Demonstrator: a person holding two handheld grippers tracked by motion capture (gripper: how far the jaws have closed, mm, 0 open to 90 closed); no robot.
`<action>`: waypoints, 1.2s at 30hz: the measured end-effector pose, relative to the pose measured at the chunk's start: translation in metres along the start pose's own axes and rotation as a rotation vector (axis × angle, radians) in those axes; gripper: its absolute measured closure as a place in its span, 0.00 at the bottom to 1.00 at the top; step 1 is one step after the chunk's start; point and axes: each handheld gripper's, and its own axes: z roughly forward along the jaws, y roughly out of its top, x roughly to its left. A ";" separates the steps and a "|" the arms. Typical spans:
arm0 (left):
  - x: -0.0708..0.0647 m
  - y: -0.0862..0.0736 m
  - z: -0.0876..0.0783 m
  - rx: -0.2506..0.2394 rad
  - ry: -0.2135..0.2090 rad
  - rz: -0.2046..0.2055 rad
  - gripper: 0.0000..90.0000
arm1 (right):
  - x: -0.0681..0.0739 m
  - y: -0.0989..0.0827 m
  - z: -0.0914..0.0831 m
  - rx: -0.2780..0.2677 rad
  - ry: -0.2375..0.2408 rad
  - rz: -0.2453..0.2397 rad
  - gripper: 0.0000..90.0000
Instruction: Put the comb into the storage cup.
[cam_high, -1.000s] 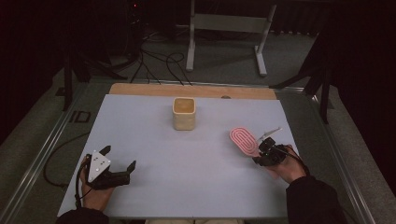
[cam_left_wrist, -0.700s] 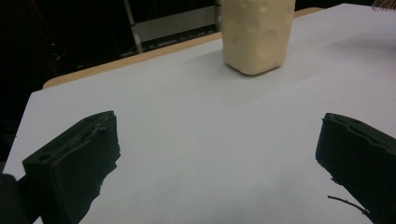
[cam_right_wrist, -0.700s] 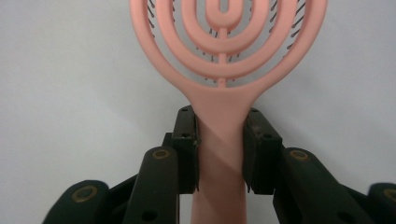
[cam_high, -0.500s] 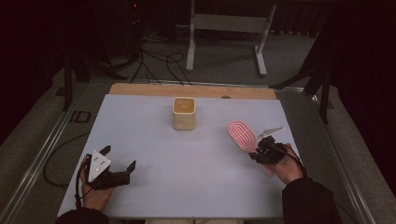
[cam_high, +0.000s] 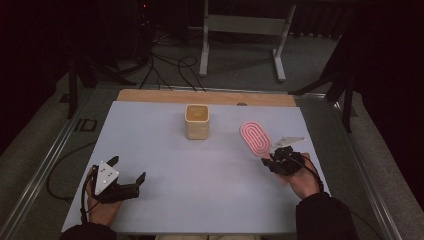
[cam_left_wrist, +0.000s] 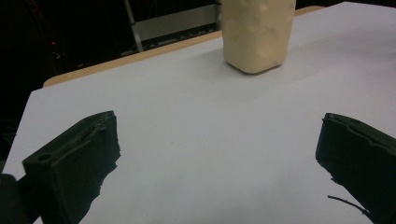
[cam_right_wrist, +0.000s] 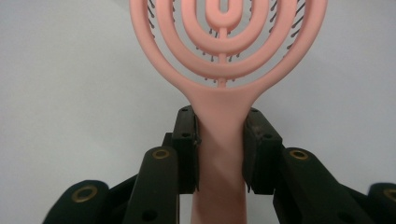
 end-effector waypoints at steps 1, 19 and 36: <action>0.000 0.000 0.000 0.002 0.000 0.001 0.00 | 0.001 0.000 0.000 -0.008 0.003 0.002 0.77; -0.001 -0.001 0.001 0.011 -0.005 0.003 0.00 | 0.017 -0.006 0.001 -0.137 0.030 0.003 0.77; -0.009 0.003 0.005 0.048 -0.033 0.010 0.00 | 0.028 0.002 0.001 -0.204 0.061 0.004 0.77</action>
